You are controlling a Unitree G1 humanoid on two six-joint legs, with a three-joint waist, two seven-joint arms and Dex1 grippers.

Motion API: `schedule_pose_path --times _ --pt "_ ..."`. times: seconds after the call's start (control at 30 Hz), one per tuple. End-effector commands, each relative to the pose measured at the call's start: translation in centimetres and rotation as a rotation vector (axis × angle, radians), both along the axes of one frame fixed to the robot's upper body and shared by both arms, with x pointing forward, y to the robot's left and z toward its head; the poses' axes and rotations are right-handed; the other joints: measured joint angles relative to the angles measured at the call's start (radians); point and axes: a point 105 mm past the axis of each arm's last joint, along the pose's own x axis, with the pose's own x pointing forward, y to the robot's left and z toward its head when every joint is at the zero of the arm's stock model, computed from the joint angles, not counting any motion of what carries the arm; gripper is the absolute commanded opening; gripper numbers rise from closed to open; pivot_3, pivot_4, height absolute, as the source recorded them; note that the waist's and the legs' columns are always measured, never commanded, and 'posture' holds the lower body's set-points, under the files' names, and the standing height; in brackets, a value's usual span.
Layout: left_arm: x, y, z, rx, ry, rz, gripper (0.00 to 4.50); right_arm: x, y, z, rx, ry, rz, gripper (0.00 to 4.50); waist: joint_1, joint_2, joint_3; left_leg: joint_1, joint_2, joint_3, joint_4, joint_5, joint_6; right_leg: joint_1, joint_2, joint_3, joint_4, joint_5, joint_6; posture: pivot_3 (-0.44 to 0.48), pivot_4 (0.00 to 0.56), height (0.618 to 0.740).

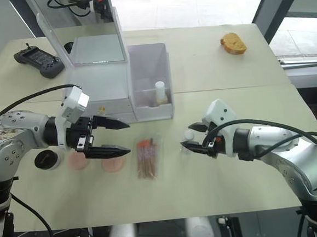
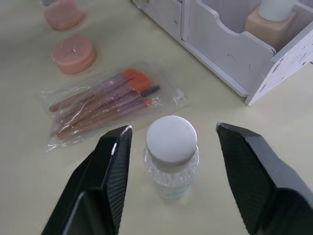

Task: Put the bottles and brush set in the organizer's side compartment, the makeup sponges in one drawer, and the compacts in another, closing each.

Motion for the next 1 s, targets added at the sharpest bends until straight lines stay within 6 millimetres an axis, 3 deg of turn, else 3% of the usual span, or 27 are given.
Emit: schedule_pose_path --times 0.03,0.1,0.3,0.43,0.57,0.77,1.0 --pt "-0.1 0.0 0.6 0.014 -0.050 -0.021 4.50 0.1 0.2 0.9 0.006 -0.047 0.015 1.63 0.000 0.000 0.000 0.000 0.000 0.000 0.000 0.000 0.000 0.000 0.000 0.000 0.000 0.000 0.000 0.000 0.150 0.705" --pt "-0.1 0.0 0.7 0.011 -0.052 -0.022 4.50 0.0 0.2 0.8 0.003 -0.045 0.017 0.97 0.000 0.000 0.000 0.000 0.000 0.000 0.000 0.000 0.000 0.000 0.000 0.000 0.000 0.000 0.000 0.000 0.150 0.705" --pt "0.1 0.3 0.7 0.016 -0.054 -0.014 4.50 0.1 -0.1 1.3 -0.019 -0.076 0.020 0.91 0.001 0.000 0.000 0.000 0.000 0.000 0.000 0.000 0.000 0.000 0.000 0.000 0.000 0.000 0.000 0.000 0.150 0.705" --pt "0.3 1.0 0.7 0.020 -0.056 0.015 4.50 0.3 0.1 3.7 0.017 -0.113 0.052 0.91 -0.003 0.000 0.000 0.000 0.000 0.000 0.000 0.000 0.000 0.000 0.000 0.000 0.000 0.000 0.000 0.000 0.150 0.705" --pt "1.2 2.8 1.2 -0.003 -0.088 0.113 4.50 0.8 1.3 7.6 0.066 -0.159 0.135 0.91 -0.007 0.000 0.000 0.000 0.000 0.000 -0.001 0.000 0.000 0.000 0.000 0.000 0.000 0.000 0.000 0.000 0.150 0.705" --pt "1.4 6.1 1.4 -0.024 -0.133 0.283 4.50 4.1 4.6 12.2 0.089 -0.250 0.201 0.91 -0.011 0.000 0.000 0.000 0.000 0.000 -0.002 0.000 0.000 -0.001 0.000 0.000 0.000 0.000 0.000 0.000 0.150 0.705" --pt "-0.1 7.1 0.8 -0.029 -0.151 0.378 4.50 7.5 7.0 11.8 0.032 -0.294 0.229 0.91 -0.003 0.000 0.000 -0.002 0.000 0.000 -0.002 0.000 0.000 -0.002 0.000 0.000 0.000 0.002 0.000 0.000 0.150 0.705"
